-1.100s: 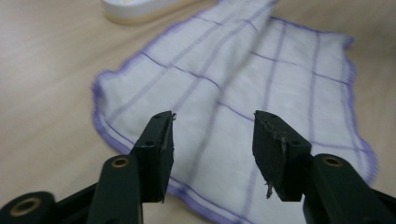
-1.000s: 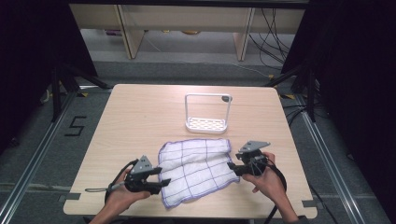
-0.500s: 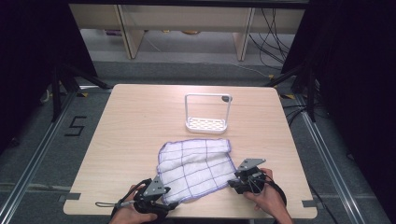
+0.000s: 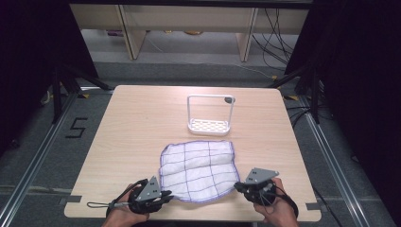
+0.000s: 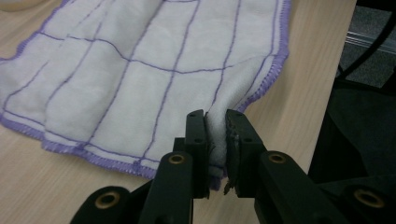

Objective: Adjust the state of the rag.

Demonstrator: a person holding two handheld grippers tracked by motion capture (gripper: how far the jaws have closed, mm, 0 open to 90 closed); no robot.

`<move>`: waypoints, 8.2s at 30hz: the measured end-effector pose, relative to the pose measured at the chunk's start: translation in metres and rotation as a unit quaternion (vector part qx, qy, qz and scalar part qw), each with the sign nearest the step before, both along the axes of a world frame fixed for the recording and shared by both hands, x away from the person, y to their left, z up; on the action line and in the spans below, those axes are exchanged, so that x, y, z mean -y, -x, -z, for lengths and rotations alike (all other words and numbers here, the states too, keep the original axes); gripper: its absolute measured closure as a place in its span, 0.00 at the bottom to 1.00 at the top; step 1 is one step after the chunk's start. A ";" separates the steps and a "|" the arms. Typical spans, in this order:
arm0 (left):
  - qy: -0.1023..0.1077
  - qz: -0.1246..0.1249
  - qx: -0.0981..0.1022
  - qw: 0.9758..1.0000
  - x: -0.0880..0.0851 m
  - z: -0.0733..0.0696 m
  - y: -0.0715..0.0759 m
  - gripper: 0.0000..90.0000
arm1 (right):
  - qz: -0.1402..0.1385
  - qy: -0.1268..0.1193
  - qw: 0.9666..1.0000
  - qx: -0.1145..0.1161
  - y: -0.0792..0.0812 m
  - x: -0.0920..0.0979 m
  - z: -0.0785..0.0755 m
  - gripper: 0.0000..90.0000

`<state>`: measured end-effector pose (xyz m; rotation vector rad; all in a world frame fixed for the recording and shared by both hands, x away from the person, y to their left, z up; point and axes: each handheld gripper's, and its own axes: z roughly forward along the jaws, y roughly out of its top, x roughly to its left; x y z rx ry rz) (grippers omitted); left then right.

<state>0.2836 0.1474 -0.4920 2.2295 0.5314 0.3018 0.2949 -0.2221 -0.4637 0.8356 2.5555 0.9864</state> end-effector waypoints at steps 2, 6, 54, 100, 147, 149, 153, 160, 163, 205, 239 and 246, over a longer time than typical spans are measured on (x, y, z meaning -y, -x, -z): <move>0.005 0.002 -0.007 1.000 -0.001 0.002 0.002 0.89 | -0.003 -0.004 1.000 -0.011 0.011 0.002 0.000 0.97; -0.010 0.013 -0.032 0.999 0.001 0.014 0.008 0.88 | -0.005 0.003 0.999 -0.037 0.023 0.005 0.013 0.96; 0.010 -0.206 -0.050 0.977 -0.002 0.021 -0.151 0.69 | 0.140 -0.011 0.990 -0.030 -0.175 -0.037 0.025 0.48; 0.058 -0.189 -0.009 0.980 -0.001 0.006 -0.157 0.94 | 0.102 -0.042 0.994 -0.001 -0.170 -0.030 0.003 0.96; 0.140 -0.131 0.018 0.981 -0.022 -0.029 -0.073 0.94 | 0.026 -0.080 0.995 0.051 -0.092 -0.021 -0.041 0.96; 0.137 -0.119 0.017 0.983 -0.021 -0.027 -0.065 0.94 | 0.022 -0.086 0.995 0.045 -0.085 -0.019 -0.040 0.96; 0.130 -0.103 0.013 0.986 -0.017 -0.020 -0.049 0.94 | 0.017 -0.083 0.995 0.045 -0.069 -0.013 -0.037 0.96; 0.124 -0.091 0.003 0.988 -0.017 -0.012 -0.033 0.93 | 0.016 -0.083 0.996 0.032 -0.048 -0.005 -0.025 0.95; 0.118 -0.088 -0.007 0.989 -0.018 -0.006 -0.026 0.93 | 0.012 -0.078 0.997 0.022 -0.040 -0.004 -0.019 0.95; 0.101 -0.129 -0.032 0.986 -0.030 -0.007 -0.032 0.47 | 0.103 -0.059 0.993 -0.027 -0.036 0.012 0.005 0.45; 0.015 -0.083 -0.039 0.996 -0.017 0.021 -0.052 0.92 | 0.070 0.025 0.997 -0.028 -0.091 -0.020 0.025 0.96; 0.041 -0.067 -0.052 0.996 -0.009 0.017 -0.031 0.92 | 0.049 0.025 0.998 -0.024 -0.134 -0.036 0.016 0.96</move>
